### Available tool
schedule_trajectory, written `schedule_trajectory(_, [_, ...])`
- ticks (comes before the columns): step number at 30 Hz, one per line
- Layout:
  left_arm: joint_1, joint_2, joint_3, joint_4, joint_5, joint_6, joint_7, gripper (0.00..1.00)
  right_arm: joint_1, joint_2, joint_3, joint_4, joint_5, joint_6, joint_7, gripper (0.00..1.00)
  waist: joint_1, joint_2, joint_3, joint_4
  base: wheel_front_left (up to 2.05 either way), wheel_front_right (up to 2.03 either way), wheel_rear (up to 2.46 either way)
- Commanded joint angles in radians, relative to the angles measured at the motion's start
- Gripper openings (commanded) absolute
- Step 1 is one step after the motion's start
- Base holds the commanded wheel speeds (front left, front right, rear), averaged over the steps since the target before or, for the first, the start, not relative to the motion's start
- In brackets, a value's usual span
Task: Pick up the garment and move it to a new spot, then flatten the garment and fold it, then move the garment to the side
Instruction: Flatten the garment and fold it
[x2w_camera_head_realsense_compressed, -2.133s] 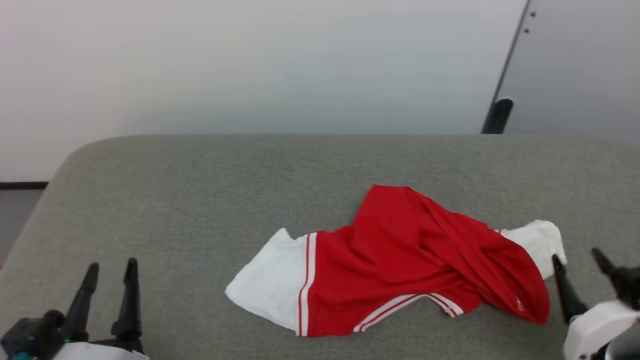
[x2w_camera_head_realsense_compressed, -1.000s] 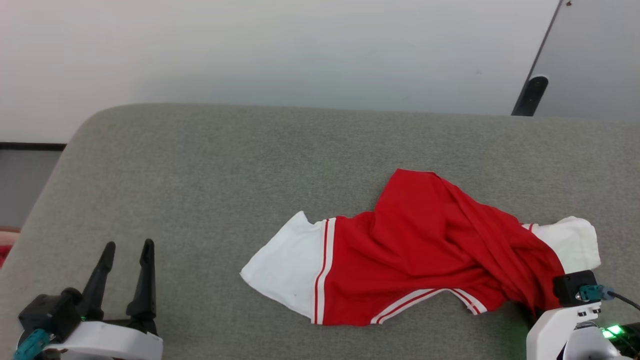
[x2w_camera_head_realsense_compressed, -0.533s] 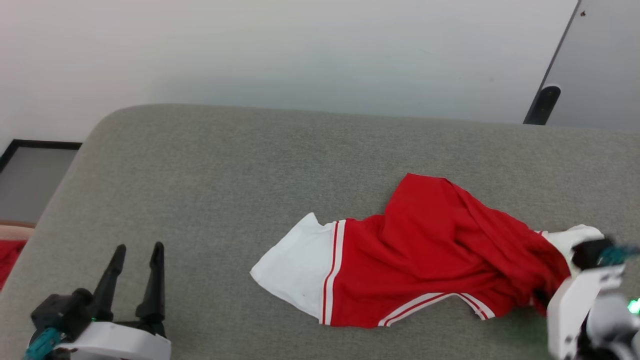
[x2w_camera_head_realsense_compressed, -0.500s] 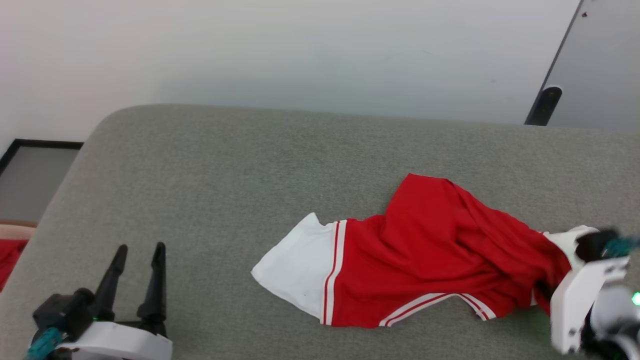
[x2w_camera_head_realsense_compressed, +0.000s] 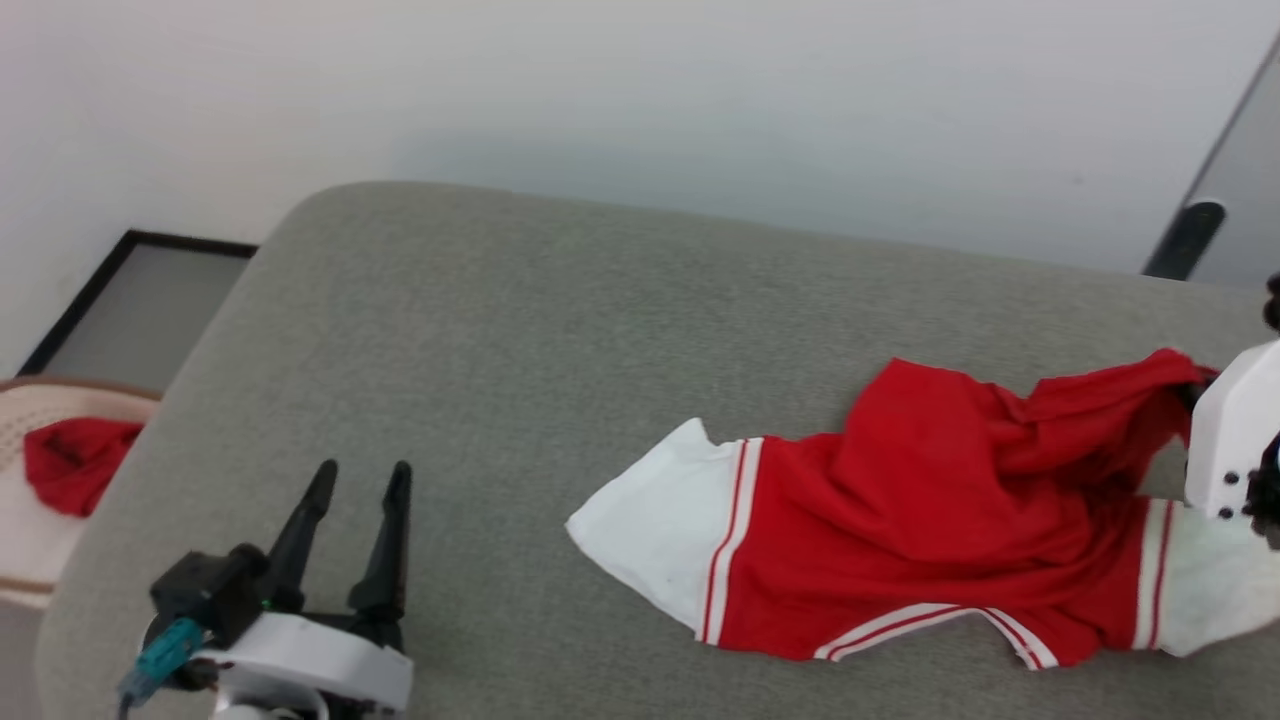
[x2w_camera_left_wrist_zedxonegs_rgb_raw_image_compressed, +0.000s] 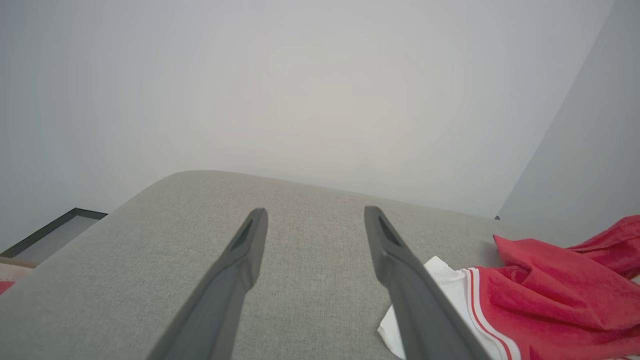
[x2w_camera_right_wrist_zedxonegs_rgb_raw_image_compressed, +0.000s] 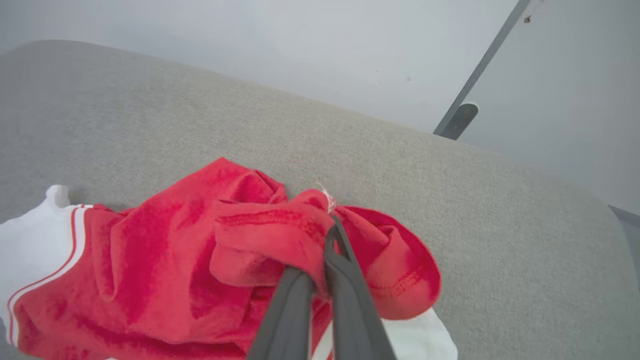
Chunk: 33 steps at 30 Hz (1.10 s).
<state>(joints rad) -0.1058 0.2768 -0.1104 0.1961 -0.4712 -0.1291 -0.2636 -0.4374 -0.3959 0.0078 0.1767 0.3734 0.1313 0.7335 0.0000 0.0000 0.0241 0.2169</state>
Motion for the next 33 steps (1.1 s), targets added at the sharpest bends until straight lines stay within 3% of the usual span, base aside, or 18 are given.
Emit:
schedule_trajectory(1, [-0.018,-0.007,-0.011,-0.003,0.009,-0.003,0.0,1.0,-0.029,-0.008,-0.001,0.034,-0.007,-0.001,-0.019,0.0,0.0,0.0,0.015,0.048,0.0,0.0,0.0])
schedule_trajectory(13, [-0.081,-0.076,-0.078,-0.034,0.005,-0.003,0.0,1.0,-0.216,-0.071,-0.005,0.224,-0.087,-0.001,-0.146,0.0,0.0,0.0,0.136,0.183,0.0,0.0,0.0])
schedule_trajectory(24, [-0.17,-0.114,-0.149,-0.01,-0.012,-0.003,0.0,1.0,-0.377,-0.091,-0.045,0.508,-0.189,-0.001,-0.297,0.0,0.0,0.0,0.236,0.274,0.0,0.0,0.0])
schedule_trajectory(25, [-0.174,-0.115,-0.154,-0.005,-0.012,-0.003,0.0,1.0,-0.387,-0.091,-0.049,0.537,-0.199,-0.001,-0.311,0.11,0.0,0.0,0.239,0.277,0.0,0.0,0.0])
schedule_trajectory(27, [-0.181,-0.117,-0.159,-0.001,-0.015,-0.003,0.0,1.0,-0.398,-0.083,-0.052,0.592,-0.223,-0.001,-0.327,0.18,0.0,0.0,0.242,0.279,0.0,0.0,0.0])
schedule_trajectory(28, [-0.183,-0.116,-0.16,0.002,-0.016,-0.003,0.0,1.0,-0.407,-0.079,-0.055,0.615,-0.232,-0.001,-0.336,0.35,0.0,0.0,0.243,0.279,0.0,0.0,0.0])
schedule_trajectory(29, [-0.184,-0.116,-0.16,0.004,-0.017,-0.003,0.0,1.0,-0.419,-0.075,-0.057,0.633,-0.241,-0.001,-0.349,0.81,0.0,0.0,0.243,0.277,0.0,0.0,0.0])
schedule_trajectory(30, [-0.184,-0.114,-0.158,0.007,-0.017,-0.003,0.0,1.0,-0.43,-0.071,-0.057,0.648,-0.25,-0.001,-0.364,1.0,0.0,0.0,0.241,0.273,0.0,0.0,0.0])
schedule_trajectory(33, [-0.182,-0.105,-0.151,0.016,-0.018,-0.003,0.0,1.0,-0.449,-0.057,-0.042,0.686,-0.256,-0.001,-0.4,1.0,0.0,0.0,0.229,0.255,0.0,0.0,0.0])
